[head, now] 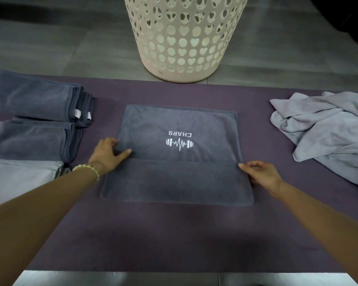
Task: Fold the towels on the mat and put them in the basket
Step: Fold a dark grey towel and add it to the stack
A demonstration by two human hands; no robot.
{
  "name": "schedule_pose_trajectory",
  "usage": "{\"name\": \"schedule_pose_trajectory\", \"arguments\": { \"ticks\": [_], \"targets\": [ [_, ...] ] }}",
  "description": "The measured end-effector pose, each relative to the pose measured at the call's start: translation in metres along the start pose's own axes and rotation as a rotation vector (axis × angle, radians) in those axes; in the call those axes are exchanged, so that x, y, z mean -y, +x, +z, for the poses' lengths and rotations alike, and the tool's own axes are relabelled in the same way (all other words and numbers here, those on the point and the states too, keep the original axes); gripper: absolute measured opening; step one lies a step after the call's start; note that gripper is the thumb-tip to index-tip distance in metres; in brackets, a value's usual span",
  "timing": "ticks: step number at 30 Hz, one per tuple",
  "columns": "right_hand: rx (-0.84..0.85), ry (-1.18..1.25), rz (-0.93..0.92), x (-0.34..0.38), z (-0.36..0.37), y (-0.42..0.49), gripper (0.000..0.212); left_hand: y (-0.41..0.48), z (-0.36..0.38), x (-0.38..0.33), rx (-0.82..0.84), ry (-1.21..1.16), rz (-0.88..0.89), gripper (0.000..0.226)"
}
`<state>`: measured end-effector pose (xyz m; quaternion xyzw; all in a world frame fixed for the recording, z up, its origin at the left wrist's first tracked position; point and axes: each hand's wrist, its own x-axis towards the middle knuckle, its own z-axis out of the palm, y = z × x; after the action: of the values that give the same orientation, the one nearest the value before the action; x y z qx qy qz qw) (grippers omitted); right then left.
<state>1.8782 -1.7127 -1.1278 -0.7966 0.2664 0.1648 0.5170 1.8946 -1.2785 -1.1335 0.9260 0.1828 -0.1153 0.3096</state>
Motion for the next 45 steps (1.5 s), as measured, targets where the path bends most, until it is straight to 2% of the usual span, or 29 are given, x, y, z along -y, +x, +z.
{"name": "schedule_pose_trajectory", "arguments": {
  "ticks": [2, 6, 9, 13, 15, 19, 22, 24, 28, 32, 35, 38, 42, 45],
  "targets": [
    [-0.008, 0.08, 0.018, 0.012, 0.003, 0.017, 0.038, 0.017, 0.009, -0.021, 0.02, 0.002, 0.058, 0.067],
    [0.049, 0.215, 0.056, 0.035, 0.013, 0.051, 0.045, 0.051, 0.023, -0.045, 0.073, 0.022, 0.014, 0.075],
    [0.09, 0.297, 0.092, 0.054, 0.019, 0.073, 0.043, 0.071, 0.028, -0.051, 0.036, 0.147, -0.017, 0.077],
    [0.086, 0.37, 0.109, 0.072, 0.026, 0.101, 0.04, 0.093, 0.025, -0.056, -0.046, 0.109, -0.046, 0.07],
    [0.033, 0.33, 0.095, 0.076, 0.028, 0.113, 0.038, 0.105, 0.02, -0.057, -0.079, 0.052, -0.025, 0.065],
    [-0.106, 0.174, -0.044, 0.084, 0.028, 0.132, 0.014, 0.123, 0.009, -0.048, -0.163, -0.046, -0.008, 0.054],
    [-0.162, 0.136, -0.136, 0.089, 0.029, 0.142, 0.016, 0.129, 0.006, -0.051, -0.168, -0.202, -0.064, 0.043],
    [-0.17, 0.096, -0.136, 0.088, 0.032, 0.146, 0.013, 0.13, 0.007, -0.054, -0.141, -0.198, -0.067, 0.029],
    [-0.278, 0.136, -0.179, 0.082, 0.033, 0.151, 0.013, 0.134, 0.005, -0.055, -0.24, -0.321, -0.05, 0.013],
    [-0.345, 0.164, -0.179, 0.092, 0.035, 0.154, 0.01, 0.141, 0.003, -0.058, -0.255, -0.446, -0.095, 0.02],
    [-0.366, 0.139, -0.15, 0.099, 0.036, 0.159, 0.01, 0.148, 0.005, -0.059, -0.267, -0.475, -0.127, 0.015],
    [-0.385, 0.114, -0.121, 0.102, 0.037, 0.165, 0.013, 0.153, 0.006, -0.058, -0.283, -0.505, -0.132, 0.02],
    [-0.409, 0.073, -0.052, 0.108, 0.039, 0.165, 0.013, 0.158, 0.012, -0.056, -0.309, -0.507, -0.194, 0.011],
    [-0.419, -0.027, -0.049, 0.114, 0.04, 0.162, 0.02, 0.159, 0.008, -0.062, -0.262, -0.362, -0.236, 0.032]
  ]
}}
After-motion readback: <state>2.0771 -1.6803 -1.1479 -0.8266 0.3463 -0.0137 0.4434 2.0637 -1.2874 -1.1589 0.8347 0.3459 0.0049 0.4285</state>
